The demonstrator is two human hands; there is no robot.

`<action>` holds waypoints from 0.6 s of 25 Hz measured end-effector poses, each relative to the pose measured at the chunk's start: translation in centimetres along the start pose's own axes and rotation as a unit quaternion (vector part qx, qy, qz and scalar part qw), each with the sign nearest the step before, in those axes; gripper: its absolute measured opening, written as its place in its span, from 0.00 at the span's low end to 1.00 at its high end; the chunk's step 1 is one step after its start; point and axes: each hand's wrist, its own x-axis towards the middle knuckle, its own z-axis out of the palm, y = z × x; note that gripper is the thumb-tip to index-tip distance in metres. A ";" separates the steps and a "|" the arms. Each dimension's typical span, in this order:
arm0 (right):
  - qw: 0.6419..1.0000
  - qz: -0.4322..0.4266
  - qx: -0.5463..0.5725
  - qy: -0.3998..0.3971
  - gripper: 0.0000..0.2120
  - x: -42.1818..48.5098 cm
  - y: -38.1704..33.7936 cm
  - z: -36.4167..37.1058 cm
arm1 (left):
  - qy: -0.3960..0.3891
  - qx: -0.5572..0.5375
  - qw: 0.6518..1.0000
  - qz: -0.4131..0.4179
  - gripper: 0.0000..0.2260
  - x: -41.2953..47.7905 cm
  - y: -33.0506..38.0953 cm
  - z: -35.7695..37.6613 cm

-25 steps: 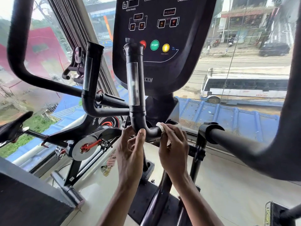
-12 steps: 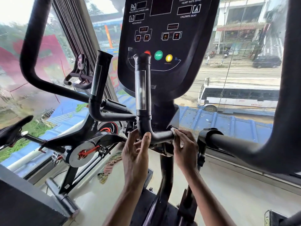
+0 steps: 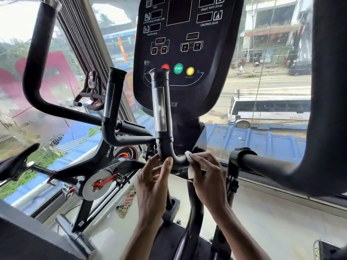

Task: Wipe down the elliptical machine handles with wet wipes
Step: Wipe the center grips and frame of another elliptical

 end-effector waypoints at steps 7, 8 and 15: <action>0.991 0.005 0.133 0.029 0.08 -0.6 -3.4 1.5 | 0.005 0.028 0.999 0.019 0.05 0.1 0.5 -0.7; 0.991 -0.004 0.130 0.029 0.08 -0.9 -3.2 1.5 | 0.008 0.041 0.999 0.029 0.05 0.1 0.7 -0.8; 0.945 0.171 0.271 0.065 0.03 1.1 -5.7 3.7 | 0.061 -0.016 0.997 0.034 0.11 2.0 2.0 -1.2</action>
